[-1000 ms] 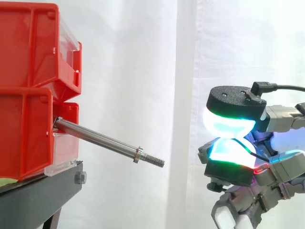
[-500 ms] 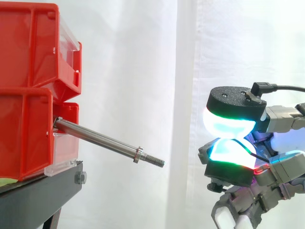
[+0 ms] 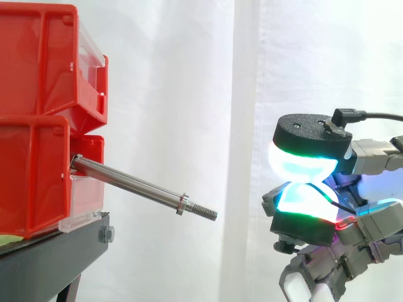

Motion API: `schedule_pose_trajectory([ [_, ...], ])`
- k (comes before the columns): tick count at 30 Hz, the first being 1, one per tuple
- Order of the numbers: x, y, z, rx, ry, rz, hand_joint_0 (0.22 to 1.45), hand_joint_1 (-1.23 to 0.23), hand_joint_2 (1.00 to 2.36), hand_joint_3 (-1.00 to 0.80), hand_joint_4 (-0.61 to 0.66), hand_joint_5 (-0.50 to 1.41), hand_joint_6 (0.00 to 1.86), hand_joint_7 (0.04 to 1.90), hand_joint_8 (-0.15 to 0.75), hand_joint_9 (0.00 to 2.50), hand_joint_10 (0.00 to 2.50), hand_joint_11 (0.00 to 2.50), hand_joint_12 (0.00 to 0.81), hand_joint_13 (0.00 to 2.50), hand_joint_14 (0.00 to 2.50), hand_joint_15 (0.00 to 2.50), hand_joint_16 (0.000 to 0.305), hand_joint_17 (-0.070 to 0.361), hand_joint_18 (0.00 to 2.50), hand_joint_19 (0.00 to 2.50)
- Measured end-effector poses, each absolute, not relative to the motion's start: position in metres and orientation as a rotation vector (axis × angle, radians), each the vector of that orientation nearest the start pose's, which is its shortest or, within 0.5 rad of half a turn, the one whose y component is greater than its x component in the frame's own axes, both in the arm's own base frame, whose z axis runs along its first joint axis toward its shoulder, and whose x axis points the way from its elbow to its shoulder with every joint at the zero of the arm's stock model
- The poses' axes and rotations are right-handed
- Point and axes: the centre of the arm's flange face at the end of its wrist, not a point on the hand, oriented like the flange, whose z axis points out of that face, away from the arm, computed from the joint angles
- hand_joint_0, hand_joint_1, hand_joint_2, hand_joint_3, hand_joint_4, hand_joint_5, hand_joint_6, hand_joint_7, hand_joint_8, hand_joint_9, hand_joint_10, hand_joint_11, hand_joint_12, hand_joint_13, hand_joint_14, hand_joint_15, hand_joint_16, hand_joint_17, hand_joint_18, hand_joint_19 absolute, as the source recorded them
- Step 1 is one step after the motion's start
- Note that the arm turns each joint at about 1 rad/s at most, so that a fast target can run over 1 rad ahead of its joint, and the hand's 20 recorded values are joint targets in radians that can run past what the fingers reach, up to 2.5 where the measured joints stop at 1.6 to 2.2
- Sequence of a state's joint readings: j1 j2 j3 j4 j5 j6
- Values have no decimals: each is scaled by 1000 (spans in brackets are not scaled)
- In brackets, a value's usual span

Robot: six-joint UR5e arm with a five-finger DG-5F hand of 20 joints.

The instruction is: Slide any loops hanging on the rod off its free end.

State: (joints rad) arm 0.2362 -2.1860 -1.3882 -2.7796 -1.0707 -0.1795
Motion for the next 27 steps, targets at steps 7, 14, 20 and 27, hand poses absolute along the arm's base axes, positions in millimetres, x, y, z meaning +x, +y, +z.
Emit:
schedule_pose_trajectory([
  [7,705,-17,240,1232,1171,830,624,-745,1020,-182,128,-165,902,1400,337,1414,18,1425,341,899,18,495,46,103,784,446],
  [14,705,-17,239,1232,1171,830,623,-749,1019,-176,127,-164,901,1402,338,1417,19,1421,342,898,17,496,46,103,779,455],
  [20,705,-17,239,1232,1170,830,623,-751,1019,-179,129,-164,901,1395,334,1422,18,1433,343,907,17,504,46,103,780,458],
  [27,705,-17,239,1232,1171,830,623,-752,1020,-178,127,-163,900,1393,334,1423,20,1429,344,918,17,511,46,103,788,453],
])
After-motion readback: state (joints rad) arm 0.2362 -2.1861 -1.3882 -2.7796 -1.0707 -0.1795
